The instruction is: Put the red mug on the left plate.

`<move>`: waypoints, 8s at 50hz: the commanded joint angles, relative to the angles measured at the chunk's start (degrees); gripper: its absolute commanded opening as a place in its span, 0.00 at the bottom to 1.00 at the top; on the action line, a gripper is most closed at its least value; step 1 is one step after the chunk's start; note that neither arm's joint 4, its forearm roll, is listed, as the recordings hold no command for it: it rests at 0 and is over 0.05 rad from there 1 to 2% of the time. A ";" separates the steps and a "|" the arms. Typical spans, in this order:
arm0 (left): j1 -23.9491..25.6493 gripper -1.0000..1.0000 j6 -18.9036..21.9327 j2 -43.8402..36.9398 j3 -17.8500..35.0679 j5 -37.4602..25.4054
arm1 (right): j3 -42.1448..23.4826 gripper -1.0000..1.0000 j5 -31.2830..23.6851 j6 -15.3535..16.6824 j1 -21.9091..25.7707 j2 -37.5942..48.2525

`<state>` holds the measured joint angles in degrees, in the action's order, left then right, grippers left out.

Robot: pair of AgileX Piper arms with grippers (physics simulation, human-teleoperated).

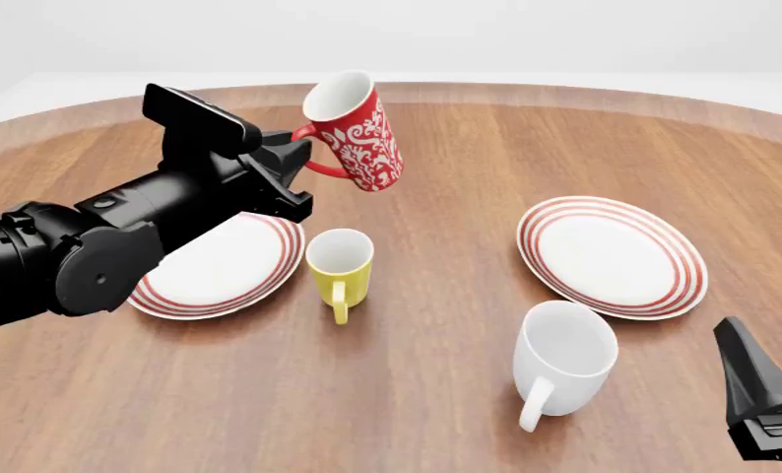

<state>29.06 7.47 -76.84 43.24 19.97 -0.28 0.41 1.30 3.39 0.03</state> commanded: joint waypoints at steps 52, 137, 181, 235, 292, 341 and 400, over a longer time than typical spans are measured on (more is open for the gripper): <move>-7.42 0.00 -1.08 -0.12 -0.89 2.41 | 0.03 1.00 0.08 0.12 0.21 0.01; -20.47 0.00 5.60 -4.33 -5.26 10.68 | -0.08 1.00 -0.02 0.13 0.22 0.01; -24.04 0.00 7.43 -7.99 -7.55 15.37 | -0.08 1.00 -0.06 0.14 0.23 0.01; -28.89 0.00 10.05 -12.12 -11.40 20.25 | 0.14 1.00 -0.09 0.46 0.66 0.00; -30.60 0.00 11.84 -19.47 -13.83 26.58 | 0.00 1.00 -0.10 0.48 0.67 -0.01; -30.76 0.00 11.60 -23.41 -14.21 29.64 | 0.00 1.00 -0.11 0.45 0.64 0.00; -30.20 0.00 12.61 -26.29 -13.41 30.51 | 0.02 1.00 0.05 0.52 0.78 -0.01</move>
<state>-1.28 19.56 -102.81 29.44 50.47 -0.25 0.43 1.79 4.14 0.02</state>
